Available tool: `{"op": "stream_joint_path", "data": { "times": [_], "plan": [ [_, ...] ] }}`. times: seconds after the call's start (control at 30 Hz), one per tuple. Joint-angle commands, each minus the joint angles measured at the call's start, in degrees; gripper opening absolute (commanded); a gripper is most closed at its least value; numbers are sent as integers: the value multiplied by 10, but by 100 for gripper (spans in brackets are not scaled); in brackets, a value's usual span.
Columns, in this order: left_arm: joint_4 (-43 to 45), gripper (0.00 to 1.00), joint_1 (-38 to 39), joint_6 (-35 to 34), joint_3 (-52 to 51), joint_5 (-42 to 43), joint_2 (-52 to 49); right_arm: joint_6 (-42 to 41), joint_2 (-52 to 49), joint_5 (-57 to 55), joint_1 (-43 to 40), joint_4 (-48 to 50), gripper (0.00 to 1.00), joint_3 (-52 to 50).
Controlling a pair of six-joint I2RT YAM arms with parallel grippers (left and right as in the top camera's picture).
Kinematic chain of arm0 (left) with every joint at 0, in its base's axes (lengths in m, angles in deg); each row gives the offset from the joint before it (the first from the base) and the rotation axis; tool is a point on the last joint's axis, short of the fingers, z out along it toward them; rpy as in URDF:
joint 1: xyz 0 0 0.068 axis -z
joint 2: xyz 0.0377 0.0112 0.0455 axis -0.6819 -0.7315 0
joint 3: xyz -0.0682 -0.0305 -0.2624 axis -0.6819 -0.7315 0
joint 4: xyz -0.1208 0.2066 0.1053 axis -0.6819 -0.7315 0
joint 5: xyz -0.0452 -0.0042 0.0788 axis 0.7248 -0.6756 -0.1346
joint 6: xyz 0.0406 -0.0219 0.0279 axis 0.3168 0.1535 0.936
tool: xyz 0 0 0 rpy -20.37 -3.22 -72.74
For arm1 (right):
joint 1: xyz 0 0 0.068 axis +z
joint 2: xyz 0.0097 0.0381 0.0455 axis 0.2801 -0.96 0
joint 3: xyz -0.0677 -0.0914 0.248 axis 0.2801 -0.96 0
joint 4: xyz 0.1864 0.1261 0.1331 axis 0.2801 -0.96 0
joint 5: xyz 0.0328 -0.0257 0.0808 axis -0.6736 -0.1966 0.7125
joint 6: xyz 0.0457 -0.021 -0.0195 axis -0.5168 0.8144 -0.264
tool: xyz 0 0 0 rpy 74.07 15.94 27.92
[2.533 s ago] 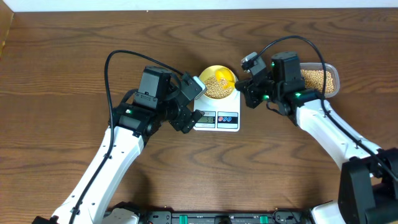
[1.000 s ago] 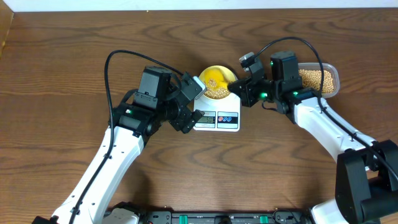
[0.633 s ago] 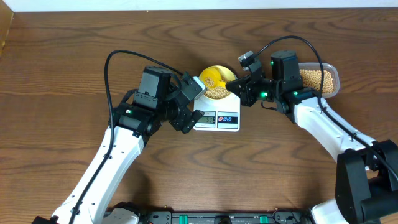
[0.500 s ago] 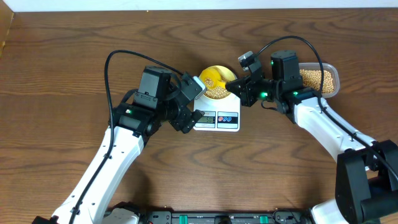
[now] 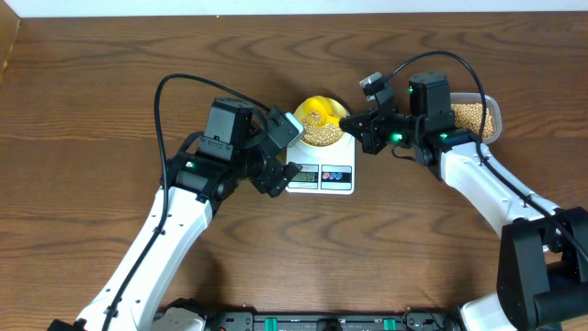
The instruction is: Scoop item into bowl and weigh 50g on scale
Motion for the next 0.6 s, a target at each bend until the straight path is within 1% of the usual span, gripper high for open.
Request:
{"op": "stream_joint_path", "data": {
  "times": [0.0,0.23,0.3,0.47,0.57],
  "plan": [
    [0,84,-3,8,-4,-1,4,25,-3,35,-4,11,1,11],
    [0,84,-3,8,-4,-1,4,24,-3,35,-5,39,1,11],
    [0,84,-3,8,-4,-1,4,12,-3,35,-8,44,1,11],
    [0,84,-3,8,-4,-1,4,-70,-3,48,-23,67,1,11],
    [0,84,-3,8,-4,-1,4,-101,-3,71,-35,89,1,11]
  ]
}}
